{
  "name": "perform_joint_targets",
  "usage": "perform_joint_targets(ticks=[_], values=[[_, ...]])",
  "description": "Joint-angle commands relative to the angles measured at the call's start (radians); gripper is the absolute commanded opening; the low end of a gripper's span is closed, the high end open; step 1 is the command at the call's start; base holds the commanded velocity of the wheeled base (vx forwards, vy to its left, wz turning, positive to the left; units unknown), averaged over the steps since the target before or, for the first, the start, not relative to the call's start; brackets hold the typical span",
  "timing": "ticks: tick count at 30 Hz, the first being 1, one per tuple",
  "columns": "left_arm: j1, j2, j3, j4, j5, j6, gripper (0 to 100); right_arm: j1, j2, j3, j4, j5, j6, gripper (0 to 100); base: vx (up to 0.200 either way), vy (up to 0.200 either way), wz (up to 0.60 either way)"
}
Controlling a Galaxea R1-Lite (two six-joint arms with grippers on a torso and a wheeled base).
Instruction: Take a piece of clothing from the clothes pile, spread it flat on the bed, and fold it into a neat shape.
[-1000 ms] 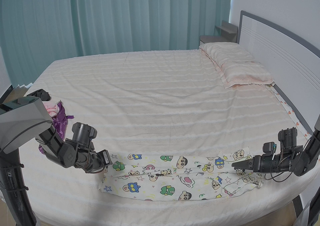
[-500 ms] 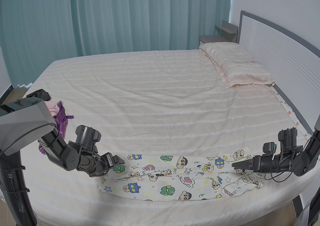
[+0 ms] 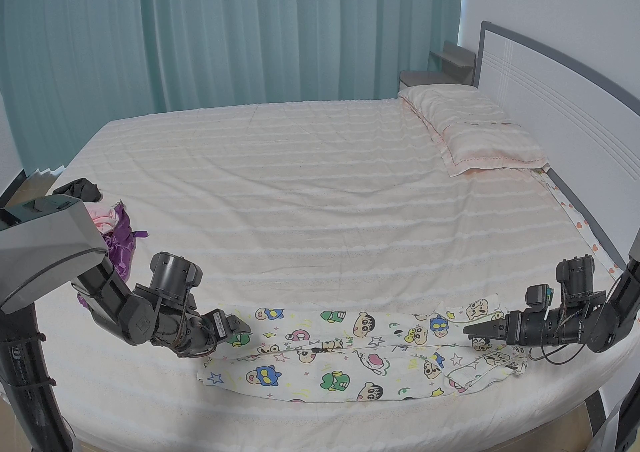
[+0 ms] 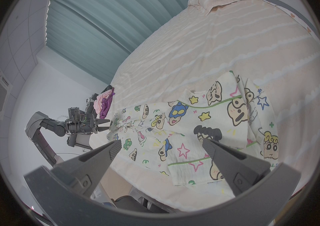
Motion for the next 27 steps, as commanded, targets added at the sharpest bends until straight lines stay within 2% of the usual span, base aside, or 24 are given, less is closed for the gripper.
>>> perform_joint_targets(ticks=[1,9,10,17,20,27], values=[[0.002,0.011,0.000,-0.003,0.000,0.001,100,0.001,0.002,-0.001,-0.001,0.000,0.000,100,0.000,0.000,0.00],[-0.002,0.020,-0.009,-0.004,0.000,0.000,100,0.001,0.002,-0.001,-0.001,0.001,0.000,100,0.000,0.000,0.00],[-0.002,0.023,-0.009,-0.004,0.000,0.000,0,0.001,0.002,-0.001,-0.001,0.001,0.000,100,0.000,0.000,0.00],[-0.004,0.036,-0.001,0.000,0.006,0.000,0,0.001,0.002,-0.001,-0.001,0.000,0.000,100,0.000,0.000,0.00],[-0.001,0.040,0.014,-0.003,0.072,-0.002,0,0.001,0.002,-0.002,-0.001,0.001,0.000,100,0.000,0.000,0.00],[0.019,0.030,0.025,-0.001,0.078,0.000,0,0.001,0.000,-0.002,-0.001,0.001,0.000,100,0.000,0.000,0.00]])
